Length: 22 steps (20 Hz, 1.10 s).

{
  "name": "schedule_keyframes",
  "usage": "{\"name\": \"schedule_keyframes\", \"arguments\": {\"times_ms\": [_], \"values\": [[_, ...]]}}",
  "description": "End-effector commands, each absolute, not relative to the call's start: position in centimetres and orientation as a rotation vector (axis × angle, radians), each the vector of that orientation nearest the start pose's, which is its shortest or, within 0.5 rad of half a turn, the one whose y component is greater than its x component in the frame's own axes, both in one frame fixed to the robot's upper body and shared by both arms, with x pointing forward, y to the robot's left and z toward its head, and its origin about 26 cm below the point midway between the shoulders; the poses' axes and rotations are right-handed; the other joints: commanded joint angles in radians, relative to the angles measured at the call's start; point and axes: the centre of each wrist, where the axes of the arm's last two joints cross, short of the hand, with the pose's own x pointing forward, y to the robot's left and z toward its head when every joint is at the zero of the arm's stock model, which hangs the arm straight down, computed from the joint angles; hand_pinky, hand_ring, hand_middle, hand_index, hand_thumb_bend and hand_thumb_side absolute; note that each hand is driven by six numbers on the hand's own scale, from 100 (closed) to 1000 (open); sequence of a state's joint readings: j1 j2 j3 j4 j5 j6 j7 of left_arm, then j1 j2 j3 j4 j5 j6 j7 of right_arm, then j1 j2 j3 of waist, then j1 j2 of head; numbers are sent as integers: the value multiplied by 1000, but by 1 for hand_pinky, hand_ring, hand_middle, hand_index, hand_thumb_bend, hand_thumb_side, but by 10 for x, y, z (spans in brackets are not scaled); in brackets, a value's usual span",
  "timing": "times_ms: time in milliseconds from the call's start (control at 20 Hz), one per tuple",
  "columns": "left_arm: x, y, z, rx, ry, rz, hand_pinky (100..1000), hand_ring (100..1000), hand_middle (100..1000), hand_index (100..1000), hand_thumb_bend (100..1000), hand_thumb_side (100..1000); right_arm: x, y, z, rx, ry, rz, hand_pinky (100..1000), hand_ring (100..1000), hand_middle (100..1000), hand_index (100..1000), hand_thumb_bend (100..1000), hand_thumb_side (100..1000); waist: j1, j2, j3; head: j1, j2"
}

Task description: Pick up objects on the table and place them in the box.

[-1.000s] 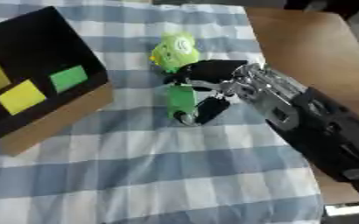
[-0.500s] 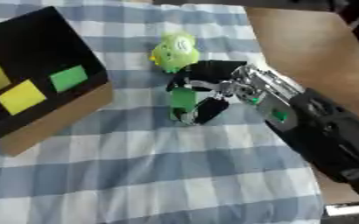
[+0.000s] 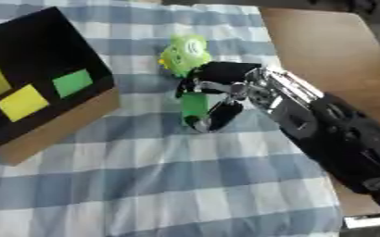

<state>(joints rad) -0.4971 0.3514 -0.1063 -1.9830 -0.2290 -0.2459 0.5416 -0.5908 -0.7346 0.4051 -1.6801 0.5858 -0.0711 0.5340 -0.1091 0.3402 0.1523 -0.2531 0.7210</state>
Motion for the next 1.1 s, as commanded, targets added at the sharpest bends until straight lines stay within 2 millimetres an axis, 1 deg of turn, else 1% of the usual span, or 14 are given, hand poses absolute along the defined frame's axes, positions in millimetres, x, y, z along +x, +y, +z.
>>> {"name": "schedule_keyframes", "arguments": {"times_ms": [50, 250, 300, 400, 500, 650, 700, 750, 900, 1100], "values": [[309, 219, 252, -493, 3394, -19, 755, 912, 782, 809, 562, 620, 354, -257, 232, -714, -1545, 1801, 878, 784, 436, 692, 100, 235, 21, -32, -3, -2, 3], [309, 219, 253, -495, 3391, -23, 755, 911, 782, 809, 564, 618, 350, -254, 253, -716, -1609, 1789, 877, 779, 433, 690, 100, 188, 19, -34, -2, -2, 3], [309, 219, 253, -495, 3389, -25, 756, 910, 781, 809, 564, 616, 350, -254, 260, -721, -1630, 1784, 877, 777, 429, 689, 100, 154, 18, -34, -2, -1, 4], [309, 220, 254, -497, 3383, -34, 756, 909, 780, 809, 566, 614, 350, -252, 275, -732, -1675, 1767, 877, 773, 424, 685, 100, 113, 15, -36, 1, -2, 7], [309, 220, 255, -498, 3375, -46, 756, 907, 779, 809, 568, 612, 352, -251, 288, -738, -1711, 1747, 878, 771, 421, 684, 100, 100, 14, -37, 3, -1, 9], [309, 220, 255, -500, 3371, -52, 756, 907, 779, 809, 568, 612, 354, -251, 292, -726, -1724, 1731, 878, 771, 421, 684, 100, 100, 13, -37, 3, -1, 9], [309, 220, 255, -499, 3369, -55, 757, 901, 774, 808, 579, 600, 354, -251, 293, -724, -1728, 1728, 879, 761, 408, 677, 100, 100, 13, -38, 4, -1, 10], [310, 220, 257, -488, 3360, -72, 757, 900, 773, 808, 580, 598, 353, -249, 298, -724, -1759, 1710, 878, 761, 407, 677, 100, 100, 9, -44, 14, -3, 15], [310, 215, 260, -438, 3338, -90, 758, 895, 770, 807, 584, 594, 362, -245, 315, -726, -1818, 1646, 878, 760, 407, 677, 100, 100, -1, -50, 41, -16, 17], [310, 209, 264, -377, 3324, -79, 758, 891, 767, 807, 588, 591, 382, -228, 329, -701, -1849, 1623, 879, 757, 403, 674, 100, 100, -8, -47, 60, -23, 10]]}}
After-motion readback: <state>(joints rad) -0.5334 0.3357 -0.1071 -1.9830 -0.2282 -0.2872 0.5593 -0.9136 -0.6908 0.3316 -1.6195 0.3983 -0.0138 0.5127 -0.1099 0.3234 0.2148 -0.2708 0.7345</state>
